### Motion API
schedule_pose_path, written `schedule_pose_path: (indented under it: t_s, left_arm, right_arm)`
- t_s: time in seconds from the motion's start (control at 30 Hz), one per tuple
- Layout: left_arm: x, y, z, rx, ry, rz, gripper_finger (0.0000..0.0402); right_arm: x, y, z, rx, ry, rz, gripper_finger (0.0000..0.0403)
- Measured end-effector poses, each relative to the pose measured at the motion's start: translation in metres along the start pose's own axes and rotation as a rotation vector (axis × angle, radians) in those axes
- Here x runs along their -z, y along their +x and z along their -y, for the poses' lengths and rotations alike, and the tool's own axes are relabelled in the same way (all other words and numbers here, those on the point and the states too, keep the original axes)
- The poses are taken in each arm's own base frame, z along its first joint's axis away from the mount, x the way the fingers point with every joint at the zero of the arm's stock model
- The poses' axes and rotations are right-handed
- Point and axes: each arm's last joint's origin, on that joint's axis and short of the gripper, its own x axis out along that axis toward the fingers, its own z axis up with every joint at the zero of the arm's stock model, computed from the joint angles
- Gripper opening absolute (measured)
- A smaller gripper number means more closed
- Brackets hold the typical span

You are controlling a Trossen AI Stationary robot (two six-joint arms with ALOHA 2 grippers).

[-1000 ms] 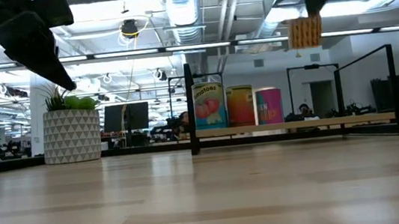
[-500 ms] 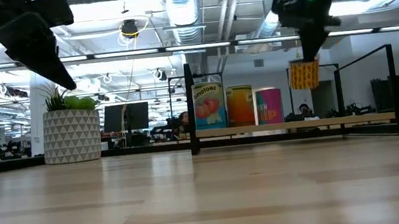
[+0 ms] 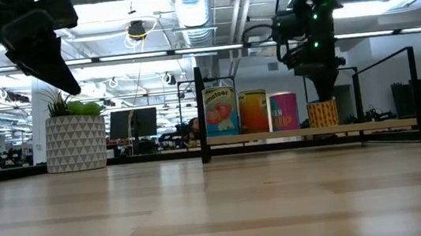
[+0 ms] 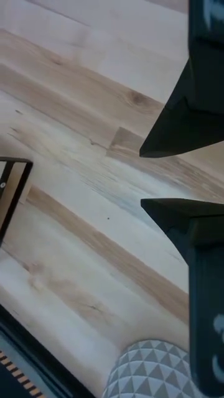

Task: Pick and place cans onto a shelf
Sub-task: Put the canned black beans on the shelf

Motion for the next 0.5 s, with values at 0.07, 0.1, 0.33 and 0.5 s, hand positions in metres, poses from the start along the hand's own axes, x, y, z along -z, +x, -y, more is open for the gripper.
schedule_pose_path:
  t_s: [0.07, 0.1, 0.33, 0.5]
  left_arm:
    - [0.000, 0.000, 0.000, 0.000, -0.009, 0.000, 0.0105]
    - [0.000, 0.000, 0.000, 0.000, -0.011, 0.000, 0.0105]
    - [0.000, 0.000, 0.000, 0.000, -0.012, 0.000, 0.0105]
    - [0.000, 0.000, 0.000, -0.005, -0.011, 0.003, 0.0105]
  right_arm:
    - [-0.002, 0.007, 0.003, -0.013, 0.004, -0.012, 0.0004]
    - [-0.003, 0.009, 0.004, -0.012, 0.009, -0.020, 0.0004]
    - [-0.004, 0.015, 0.010, -0.007, 0.028, -0.026, 0.0054]
    - [-0.007, 0.013, 0.012, -0.006, 0.042, 0.010, 0.0082]
